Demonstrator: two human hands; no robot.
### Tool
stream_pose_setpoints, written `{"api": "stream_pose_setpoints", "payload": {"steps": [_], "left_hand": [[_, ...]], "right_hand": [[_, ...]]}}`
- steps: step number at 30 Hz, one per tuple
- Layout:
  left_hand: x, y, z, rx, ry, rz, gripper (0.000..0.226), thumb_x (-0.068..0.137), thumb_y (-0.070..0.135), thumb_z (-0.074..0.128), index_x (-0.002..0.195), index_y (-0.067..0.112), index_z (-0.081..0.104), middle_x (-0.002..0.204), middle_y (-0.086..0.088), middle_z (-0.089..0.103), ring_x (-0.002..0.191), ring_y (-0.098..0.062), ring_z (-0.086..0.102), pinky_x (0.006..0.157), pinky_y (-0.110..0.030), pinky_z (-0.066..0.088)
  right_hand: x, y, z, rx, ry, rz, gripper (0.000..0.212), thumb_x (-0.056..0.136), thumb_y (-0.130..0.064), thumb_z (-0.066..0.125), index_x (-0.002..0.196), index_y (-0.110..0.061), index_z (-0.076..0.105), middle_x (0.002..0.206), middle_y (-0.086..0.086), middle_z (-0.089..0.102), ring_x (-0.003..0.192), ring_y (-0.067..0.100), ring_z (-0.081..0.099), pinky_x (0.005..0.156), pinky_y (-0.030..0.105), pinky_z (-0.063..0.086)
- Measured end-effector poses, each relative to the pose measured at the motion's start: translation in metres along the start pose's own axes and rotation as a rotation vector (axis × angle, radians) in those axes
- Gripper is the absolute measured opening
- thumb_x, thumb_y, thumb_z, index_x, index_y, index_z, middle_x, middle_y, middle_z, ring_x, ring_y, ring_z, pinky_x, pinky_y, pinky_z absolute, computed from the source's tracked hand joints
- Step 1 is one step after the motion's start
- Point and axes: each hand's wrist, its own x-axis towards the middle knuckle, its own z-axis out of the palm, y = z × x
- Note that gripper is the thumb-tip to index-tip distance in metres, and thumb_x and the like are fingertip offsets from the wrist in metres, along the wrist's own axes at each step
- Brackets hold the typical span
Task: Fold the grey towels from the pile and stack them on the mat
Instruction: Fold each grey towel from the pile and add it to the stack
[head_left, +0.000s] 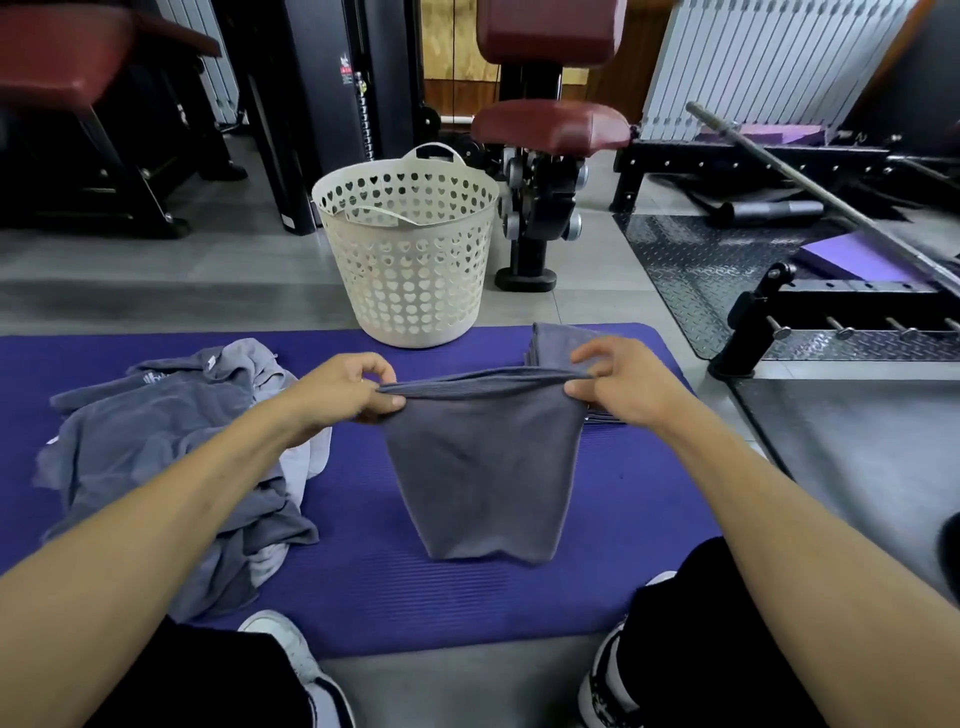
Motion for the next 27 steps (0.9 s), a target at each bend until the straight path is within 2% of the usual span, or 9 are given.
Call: {"api": "stream_pose_setpoints", "payload": {"steps": [3, 6, 9, 11, 14, 17, 19, 22, 27], "left_hand": [[-0.008, 0.005, -0.009, -0.059, -0.201, -0.103, 0.022, 0.089, 0.004, 0.066, 0.108, 0.011, 0.072, 0.096, -0.013, 0.073, 0.085, -0.021, 0.067, 0.079, -0.029, 0.055], [-0.004, 0.005, -0.011, -0.064, -0.189, -0.171, 0.014, 0.089, 0.006, 0.066, 0.099, 0.002, 0.074, 0.094, -0.014, 0.072, 0.082, -0.02, 0.066, 0.069, -0.024, 0.057], [0.011, -0.004, 0.002, 0.054, -0.072, -0.214, 0.014, 0.087, 0.008, 0.07, 0.092, -0.005, 0.071, 0.082, -0.014, 0.066, 0.073, -0.02, 0.063, 0.065, -0.026, 0.058], [0.025, -0.012, 0.013, 0.171, 0.002, -0.229, 0.01, 0.087, 0.01, 0.071, 0.083, 0.001, 0.071, 0.073, -0.01, 0.063, 0.063, -0.018, 0.059, 0.058, -0.025, 0.056], [0.044, -0.026, 0.026, 0.215, 0.251, -0.113, 0.01, 0.086, 0.016, 0.074, 0.077, 0.013, 0.07, 0.069, -0.002, 0.061, 0.064, -0.018, 0.057, 0.062, -0.027, 0.054], [0.056, -0.024, 0.029, 0.116, 0.487, 0.119, 0.006, 0.086, 0.015, 0.073, 0.082, 0.019, 0.071, 0.076, -0.002, 0.067, 0.069, -0.014, 0.057, 0.066, -0.021, 0.046], [0.062, -0.017, 0.024, 0.025, 0.542, 0.213, 0.007, 0.086, 0.013, 0.072, 0.083, 0.019, 0.071, 0.081, -0.005, 0.07, 0.073, -0.013, 0.058, 0.072, -0.028, 0.048], [0.063, -0.009, 0.015, 0.031, 0.521, 0.242, 0.012, 0.088, 0.016, 0.07, 0.078, 0.018, 0.064, 0.075, -0.003, 0.064, 0.067, -0.011, 0.052, 0.068, -0.028, 0.044], [0.039, -0.044, 0.027, 0.173, 0.341, 0.129, 0.017, 0.091, 0.015, 0.067, 0.078, 0.017, 0.056, 0.069, -0.001, 0.058, 0.062, -0.015, 0.047, 0.06, -0.029, 0.037]], "right_hand": [[-0.008, 0.001, -0.004, 0.074, -0.139, 0.075, 0.009, 0.087, -0.009, 0.072, 0.08, -0.015, 0.071, 0.073, 0.003, 0.067, 0.073, 0.018, 0.061, 0.08, 0.032, 0.055], [-0.01, 0.004, -0.004, 0.093, -0.223, 0.114, 0.012, 0.088, -0.009, 0.071, 0.078, -0.006, 0.074, 0.075, 0.007, 0.068, 0.076, 0.02, 0.062, 0.086, 0.036, 0.058], [-0.004, 0.009, 0.005, -0.184, -0.266, 0.112, 0.014, 0.089, -0.009, 0.068, 0.082, 0.004, 0.07, 0.075, 0.016, 0.068, 0.068, 0.02, 0.06, 0.069, 0.03, 0.056], [0.004, 0.01, 0.016, -0.39, -0.258, 0.1, 0.015, 0.086, -0.008, 0.066, 0.08, 0.006, 0.066, 0.072, 0.017, 0.064, 0.064, 0.021, 0.054, 0.059, 0.026, 0.046], [0.02, 0.007, 0.027, -0.456, -0.099, 0.062, 0.016, 0.087, -0.01, 0.061, 0.074, -0.001, 0.064, 0.072, 0.011, 0.06, 0.07, 0.024, 0.053, 0.056, 0.025, 0.04], [0.032, -0.001, 0.031, -0.273, 0.138, -0.02, 0.008, 0.094, -0.013, 0.057, 0.087, -0.009, 0.061, 0.08, 0.009, 0.062, 0.076, 0.025, 0.055, 0.065, 0.029, 0.045], [0.033, -0.006, 0.029, -0.148, 0.238, -0.067, 0.002, 0.096, -0.013, 0.056, 0.094, -0.014, 0.056, 0.08, 0.004, 0.059, 0.07, 0.018, 0.051, 0.061, 0.027, 0.041], [0.033, -0.009, 0.025, -0.119, 0.256, -0.128, 0.003, 0.095, -0.013, 0.057, 0.094, -0.015, 0.054, 0.074, 0.0, 0.059, 0.064, 0.011, 0.05, 0.052, 0.021, 0.036], [0.013, 0.021, 0.044, -0.096, 0.105, -0.102, 0.008, 0.096, -0.011, 0.056, 0.091, -0.016, 0.052, 0.077, 0.0, 0.058, 0.062, 0.013, 0.048, 0.045, 0.014, 0.033]]}}
